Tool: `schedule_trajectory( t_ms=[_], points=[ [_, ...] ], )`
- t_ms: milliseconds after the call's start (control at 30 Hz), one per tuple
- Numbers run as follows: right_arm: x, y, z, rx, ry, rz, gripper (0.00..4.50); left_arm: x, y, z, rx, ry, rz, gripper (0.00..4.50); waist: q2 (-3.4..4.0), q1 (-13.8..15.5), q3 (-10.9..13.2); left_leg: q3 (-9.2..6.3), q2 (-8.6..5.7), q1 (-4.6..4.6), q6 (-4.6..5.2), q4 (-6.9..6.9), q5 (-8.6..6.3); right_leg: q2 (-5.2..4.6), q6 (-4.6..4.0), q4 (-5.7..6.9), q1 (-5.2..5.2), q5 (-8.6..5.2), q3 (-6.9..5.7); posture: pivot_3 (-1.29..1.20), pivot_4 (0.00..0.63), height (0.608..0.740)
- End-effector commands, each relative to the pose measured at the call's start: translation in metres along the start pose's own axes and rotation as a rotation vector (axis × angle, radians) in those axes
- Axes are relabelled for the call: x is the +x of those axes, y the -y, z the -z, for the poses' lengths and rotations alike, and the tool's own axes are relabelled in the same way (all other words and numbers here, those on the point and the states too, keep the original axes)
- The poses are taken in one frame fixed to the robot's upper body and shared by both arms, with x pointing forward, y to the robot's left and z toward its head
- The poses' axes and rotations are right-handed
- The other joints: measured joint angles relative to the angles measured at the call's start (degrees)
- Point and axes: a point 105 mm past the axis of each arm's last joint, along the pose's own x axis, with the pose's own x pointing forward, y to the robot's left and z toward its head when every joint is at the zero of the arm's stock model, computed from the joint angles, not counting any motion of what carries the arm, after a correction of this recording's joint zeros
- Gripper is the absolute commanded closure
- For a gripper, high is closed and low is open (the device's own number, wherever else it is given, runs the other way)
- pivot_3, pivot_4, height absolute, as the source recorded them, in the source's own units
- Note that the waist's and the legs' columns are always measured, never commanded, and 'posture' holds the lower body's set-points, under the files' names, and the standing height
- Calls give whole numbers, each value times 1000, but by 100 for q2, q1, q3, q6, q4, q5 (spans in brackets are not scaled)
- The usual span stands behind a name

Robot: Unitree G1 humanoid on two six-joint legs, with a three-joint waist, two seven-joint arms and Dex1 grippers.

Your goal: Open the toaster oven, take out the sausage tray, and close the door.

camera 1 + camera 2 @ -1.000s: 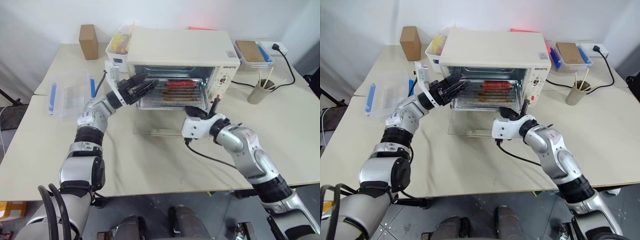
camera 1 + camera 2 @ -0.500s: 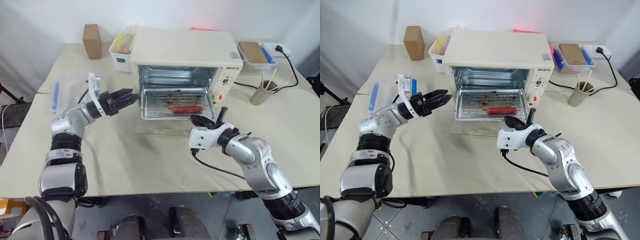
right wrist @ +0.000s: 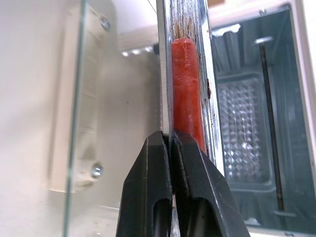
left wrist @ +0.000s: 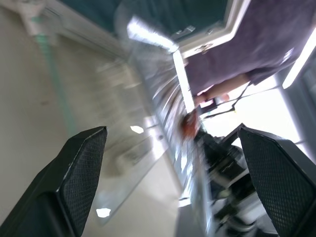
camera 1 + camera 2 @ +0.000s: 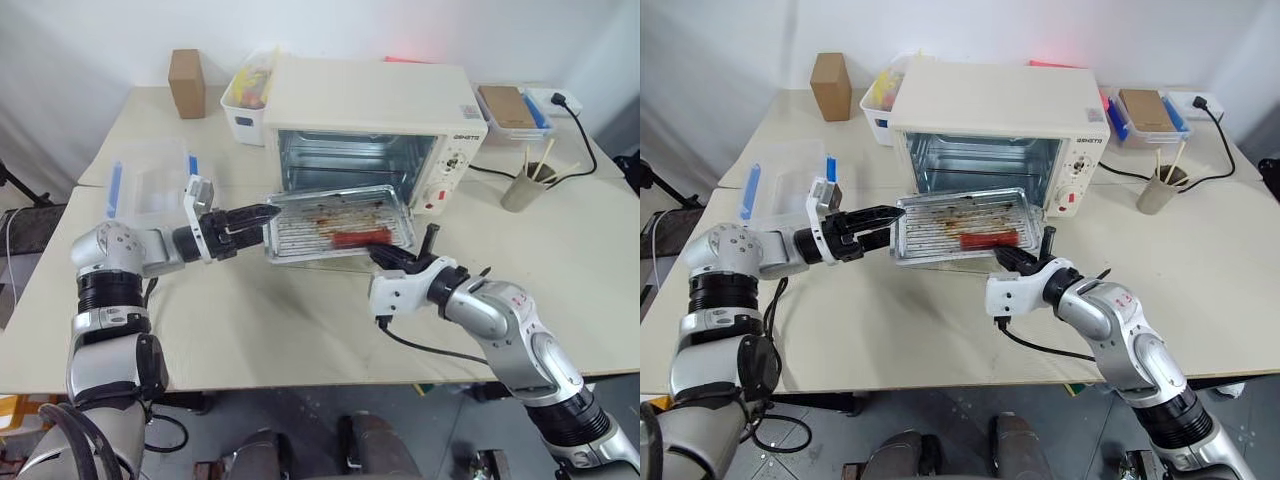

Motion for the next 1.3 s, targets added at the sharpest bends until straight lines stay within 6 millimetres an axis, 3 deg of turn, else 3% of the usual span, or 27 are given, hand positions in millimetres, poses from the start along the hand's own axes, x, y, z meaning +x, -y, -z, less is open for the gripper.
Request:
schedule_trajectory(
  t_ms=[33, 133, 567, 600, 700, 867, 967, 1133, 1233, 1300],
  points=[
    [0, 10, -11, -19, 56, 29, 4397, 4, 8, -4, -1, 32, 14, 0, 0, 0, 0, 0, 0, 0, 0, 1, 0, 0, 0, 0, 0, 0, 0, 0, 150, 740],
    [1, 9, -11, -15, 62, 23, 4401, 5, 8, -1, -26, 27, 8, 617, -1, -2, 0, 1, 0, 2, -1, 2, -1, 0, 0, 1, 0, 0, 1, 0, 150, 740],
    [1, 4, -12, -4, 93, -5, 4401, 10, 3, 21, -201, -26, 38, 4491, -1, 14, 0, 2, -1, 2, -3, 9, -1, 1, 0, 3, 2, 0, 1, 0, 150, 740],
    [-1, 6, -14, 52, 113, 2, 4401, 10, 3, 23, -217, -32, 46, 4491, -1, 9, 0, 2, -1, 2, -3, 9, -1, 1, 0, 3, 2, 0, 1, 0, 150, 740],
    [-3, 6, -13, 102, 112, -7, 3719, 5, 0, 21, -281, -19, 59, 4500, -2, 2, 0, -1, 2, 4, -4, 10, -2, 1, 0, 8, 2, 0, -1, 0, 150, 740],
    [-13, 4, -11, 90, 135, -34, 2076, -14, -5, 19, -354, -1, 43, 4500, -3, -5, 1, -1, 1, 6, -5, 11, -2, 0, 0, 9, 2, 0, 1, 0, 150, 740],
    [-27, 4, -9, 177, 175, -28, 1100, -29, -7, 22, -379, 16, 48, 4500, -3, 5, 1, -4, 0, 9, -6, 11, -3, -2, 0, 11, 5, 0, -1, 0, 150, 740],
    [-48, 9, -6, 377, 285, 14, 1100, -51, -6, 27, -382, 47, 66, 4500, -4, 12, 1, -7, 1, 12, -6, 13, -4, -4, 0, 9, 11, 0, -2, 0, 150, 740],
    [-66, 10, 14, 611, 270, 56, 1750, -66, -1, 29, -364, 75, 85, 4500, -6, 30, 0, -11, 1, 13, -6, 16, -4, -4, -1, 9, 18, 0, -3, 0, 150, 740],
    [-80, 1, 51, 748, 170, 86, 2463, -92, 0, 32, -355, 150, 84, 4500, -8, 20, -1, -13, 0, 14, -4, 15, -5, -7, -1, 8, 19, 0, -3, 0, 150, 740]
  ],
)
